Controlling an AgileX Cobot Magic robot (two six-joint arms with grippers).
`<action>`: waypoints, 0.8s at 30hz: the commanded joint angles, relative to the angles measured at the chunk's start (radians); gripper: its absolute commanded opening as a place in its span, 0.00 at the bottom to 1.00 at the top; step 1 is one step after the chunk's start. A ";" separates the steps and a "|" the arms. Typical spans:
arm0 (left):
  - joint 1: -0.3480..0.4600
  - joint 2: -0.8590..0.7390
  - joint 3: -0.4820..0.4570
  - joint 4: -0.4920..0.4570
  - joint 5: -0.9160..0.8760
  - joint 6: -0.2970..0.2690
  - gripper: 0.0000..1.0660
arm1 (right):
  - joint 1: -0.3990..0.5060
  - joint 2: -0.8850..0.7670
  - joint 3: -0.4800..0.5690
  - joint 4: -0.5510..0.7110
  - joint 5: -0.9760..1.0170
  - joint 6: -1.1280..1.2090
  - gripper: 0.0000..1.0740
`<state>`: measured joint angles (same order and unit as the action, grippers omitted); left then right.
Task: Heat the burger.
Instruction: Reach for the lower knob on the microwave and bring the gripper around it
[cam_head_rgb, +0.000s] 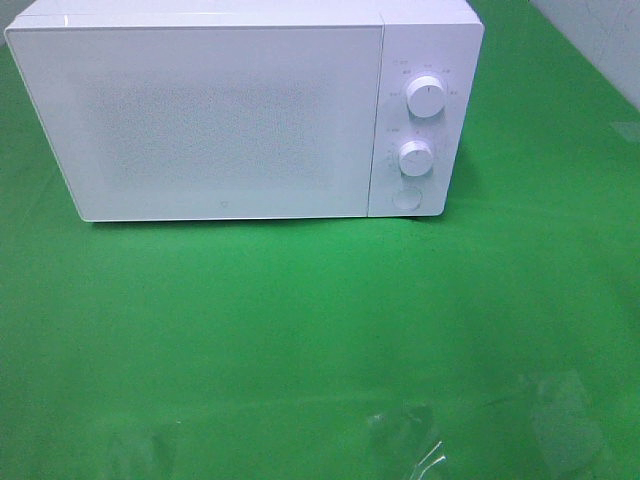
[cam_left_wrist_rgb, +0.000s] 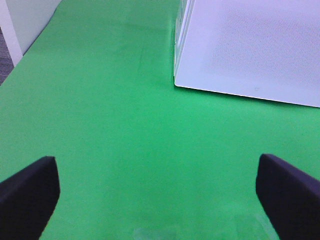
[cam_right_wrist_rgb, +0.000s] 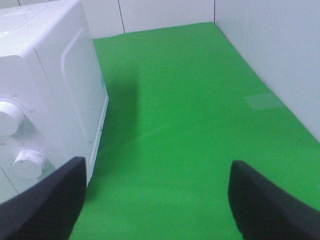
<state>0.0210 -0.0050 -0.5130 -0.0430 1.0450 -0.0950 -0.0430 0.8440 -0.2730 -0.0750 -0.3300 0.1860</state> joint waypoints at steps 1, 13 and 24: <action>0.002 -0.025 0.004 -0.002 -0.004 -0.001 0.95 | -0.003 0.111 0.032 0.007 -0.208 -0.028 0.69; 0.002 -0.025 0.004 -0.002 -0.004 -0.001 0.95 | 0.066 0.383 0.042 0.221 -0.495 -0.262 0.69; 0.002 -0.025 0.004 -0.002 -0.004 -0.001 0.95 | 0.410 0.597 0.035 0.612 -0.825 -0.439 0.69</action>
<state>0.0210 -0.0050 -0.5130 -0.0430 1.0450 -0.0950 0.2970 1.3980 -0.2330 0.4550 -1.0590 -0.2250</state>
